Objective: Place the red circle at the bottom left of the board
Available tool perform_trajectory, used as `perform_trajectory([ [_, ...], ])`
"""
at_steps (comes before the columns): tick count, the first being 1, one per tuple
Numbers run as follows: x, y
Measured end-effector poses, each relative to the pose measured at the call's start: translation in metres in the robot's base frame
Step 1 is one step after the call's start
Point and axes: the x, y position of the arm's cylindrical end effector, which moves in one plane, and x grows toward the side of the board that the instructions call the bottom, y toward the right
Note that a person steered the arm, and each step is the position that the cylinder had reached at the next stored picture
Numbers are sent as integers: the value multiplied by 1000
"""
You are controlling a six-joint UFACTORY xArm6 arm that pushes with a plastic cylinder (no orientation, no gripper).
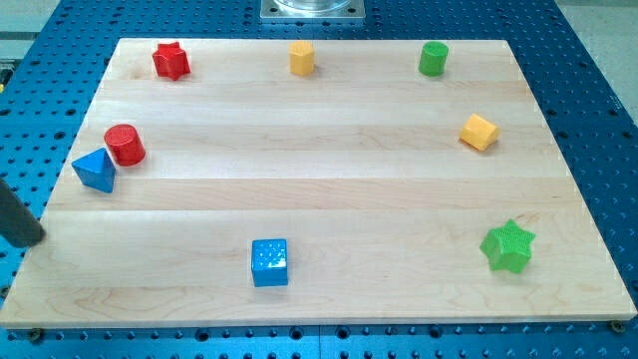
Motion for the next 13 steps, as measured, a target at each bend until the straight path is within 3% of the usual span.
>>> perform_trajectory([
  [1, -3, -3],
  [4, -143, 7],
  [5, -130, 41],
  [6, -120, 115],
  [7, -138, 145],
  [8, -111, 200],
  [9, -16, 119],
  [10, -3, 114],
  [11, -65, 84],
  [12, -18, 66],
  [13, -4, 83],
])
